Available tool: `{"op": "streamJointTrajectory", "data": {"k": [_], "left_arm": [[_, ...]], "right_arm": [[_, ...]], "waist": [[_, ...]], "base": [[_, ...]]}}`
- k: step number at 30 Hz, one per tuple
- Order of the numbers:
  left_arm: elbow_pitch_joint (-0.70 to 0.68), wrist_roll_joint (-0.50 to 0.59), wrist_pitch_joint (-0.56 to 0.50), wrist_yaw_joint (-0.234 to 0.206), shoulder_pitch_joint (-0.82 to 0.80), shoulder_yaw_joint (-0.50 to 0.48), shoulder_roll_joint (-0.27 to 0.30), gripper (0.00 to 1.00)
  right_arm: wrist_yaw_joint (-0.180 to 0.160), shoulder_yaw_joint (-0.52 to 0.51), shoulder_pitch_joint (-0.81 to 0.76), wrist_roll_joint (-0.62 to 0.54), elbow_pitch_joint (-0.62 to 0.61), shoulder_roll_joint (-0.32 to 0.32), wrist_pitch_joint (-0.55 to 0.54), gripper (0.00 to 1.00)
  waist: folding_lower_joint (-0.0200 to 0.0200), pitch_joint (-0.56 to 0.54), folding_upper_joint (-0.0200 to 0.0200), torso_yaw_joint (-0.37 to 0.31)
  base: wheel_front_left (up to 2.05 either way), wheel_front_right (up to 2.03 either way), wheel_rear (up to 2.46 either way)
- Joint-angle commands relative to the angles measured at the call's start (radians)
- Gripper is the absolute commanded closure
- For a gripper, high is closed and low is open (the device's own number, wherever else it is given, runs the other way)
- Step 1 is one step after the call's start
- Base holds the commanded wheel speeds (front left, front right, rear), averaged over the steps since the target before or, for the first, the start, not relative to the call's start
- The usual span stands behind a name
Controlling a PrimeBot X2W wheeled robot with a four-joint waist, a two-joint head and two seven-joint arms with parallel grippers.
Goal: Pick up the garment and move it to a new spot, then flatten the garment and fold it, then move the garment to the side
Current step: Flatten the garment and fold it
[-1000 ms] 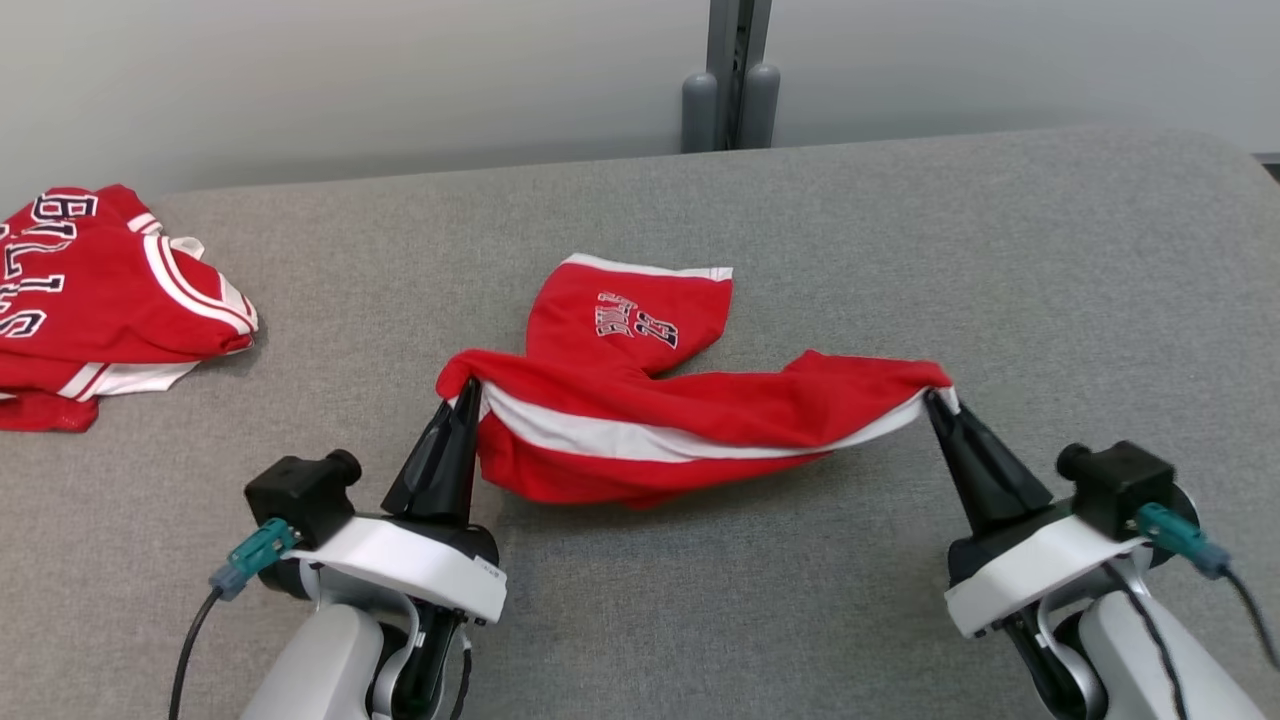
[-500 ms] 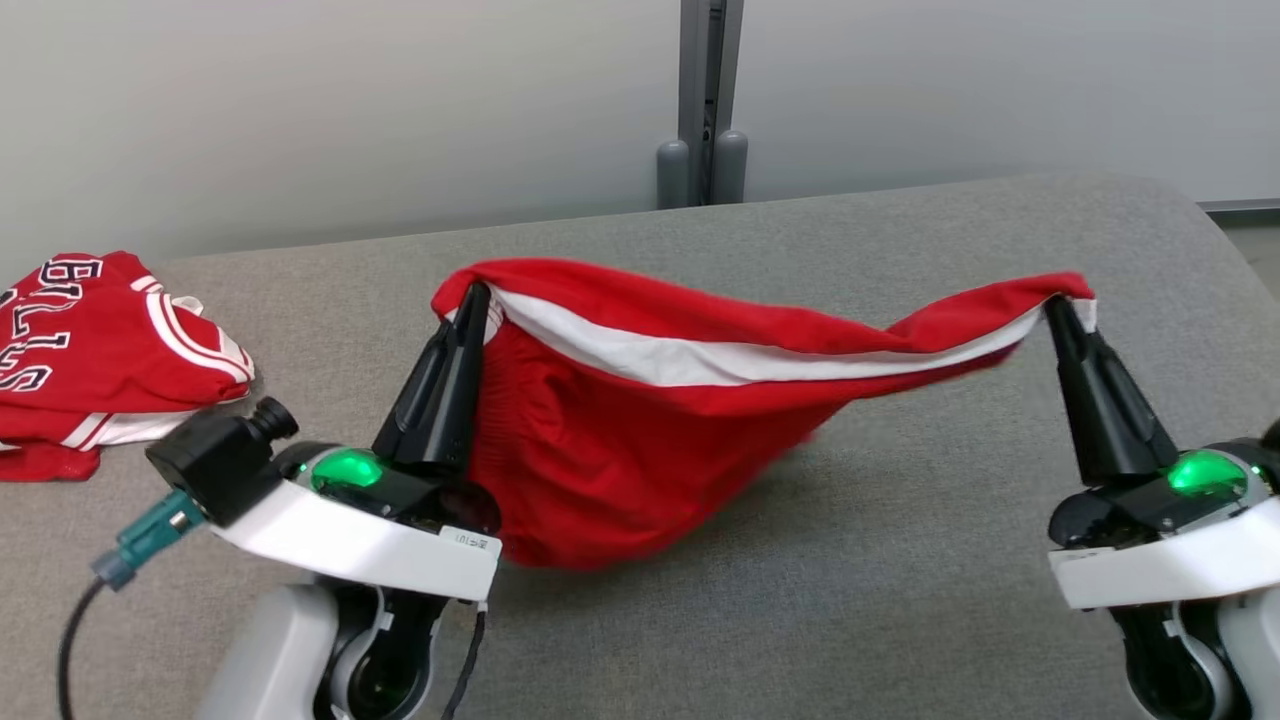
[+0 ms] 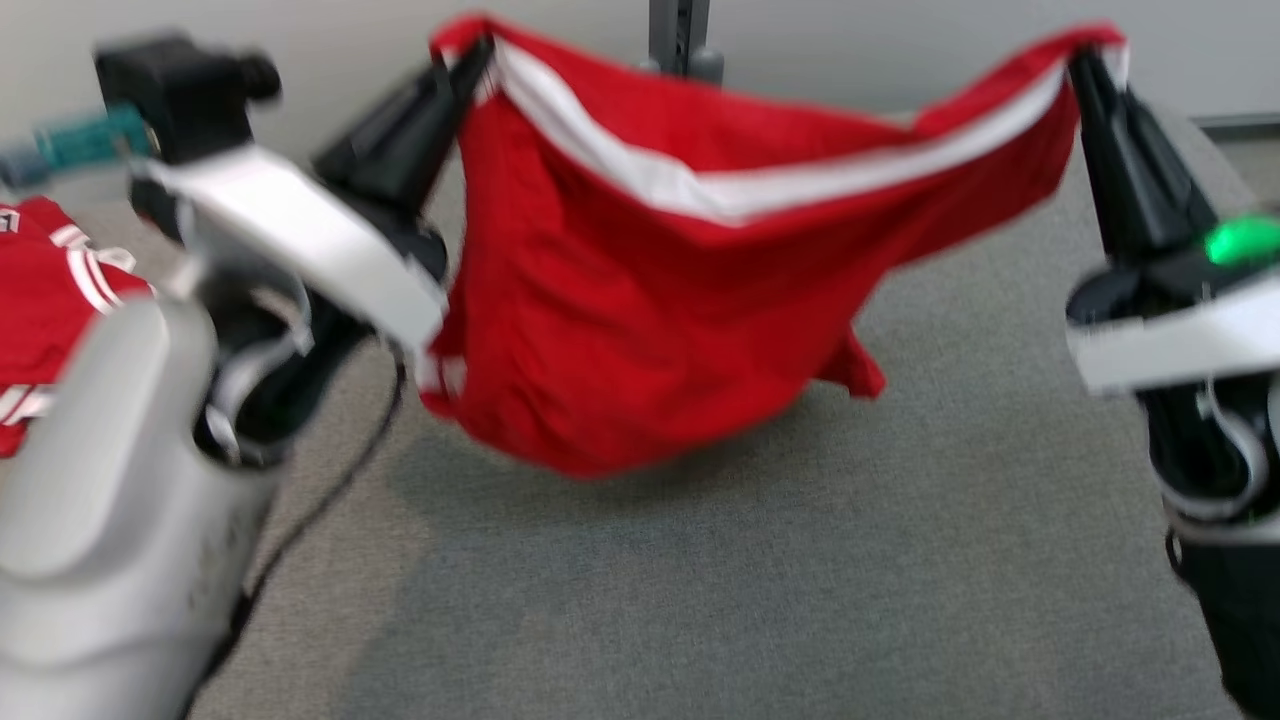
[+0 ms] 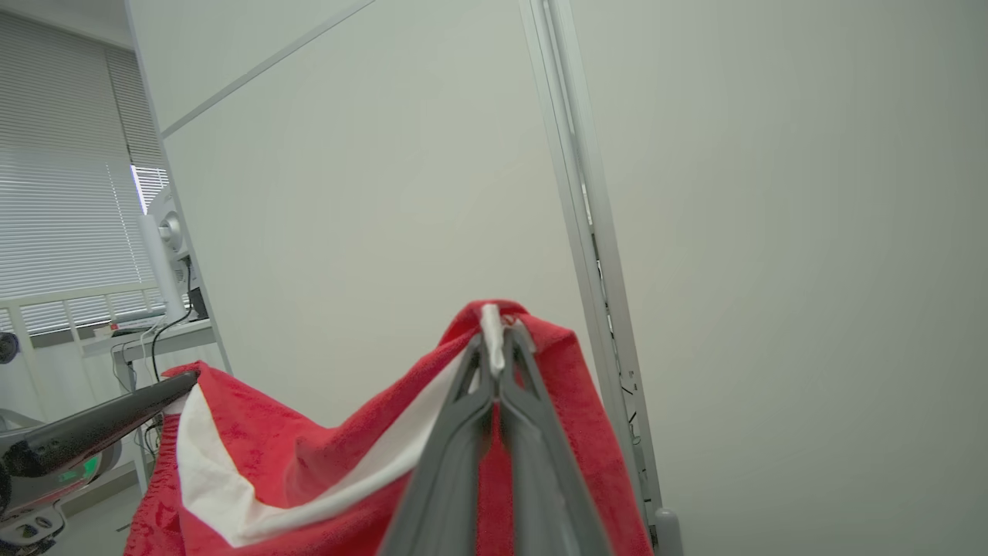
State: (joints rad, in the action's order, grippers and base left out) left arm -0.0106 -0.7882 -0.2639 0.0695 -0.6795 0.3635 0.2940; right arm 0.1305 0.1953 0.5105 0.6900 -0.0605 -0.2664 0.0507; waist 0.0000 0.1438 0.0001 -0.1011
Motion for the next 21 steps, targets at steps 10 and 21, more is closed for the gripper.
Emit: {"op": "streamJointTrajectory", "data": {"k": [10, 21], "left_arm": [[0.361, 0.062, 0.041, 0.017, -0.535, -0.083, 0.016, 1.00], [0.631, 0.154, 0.296, 0.054, -0.613, -0.034, 0.064, 1.00]], "right_arm": [[0.001, 0.020, 0.578, -0.063, 0.382, 0.139, 0.125, 1.00], [0.000, 0.107, 0.635, -0.040, 0.568, 0.208, 0.216, 1.00]], "waist": [[0.0000, 0.270, -0.0001, -0.109], [0.0000, 0.398, -0.0001, -0.139]], "base": [[0.00, 0.00, 0.00], [0.00, 0.00, 0.00]]}}
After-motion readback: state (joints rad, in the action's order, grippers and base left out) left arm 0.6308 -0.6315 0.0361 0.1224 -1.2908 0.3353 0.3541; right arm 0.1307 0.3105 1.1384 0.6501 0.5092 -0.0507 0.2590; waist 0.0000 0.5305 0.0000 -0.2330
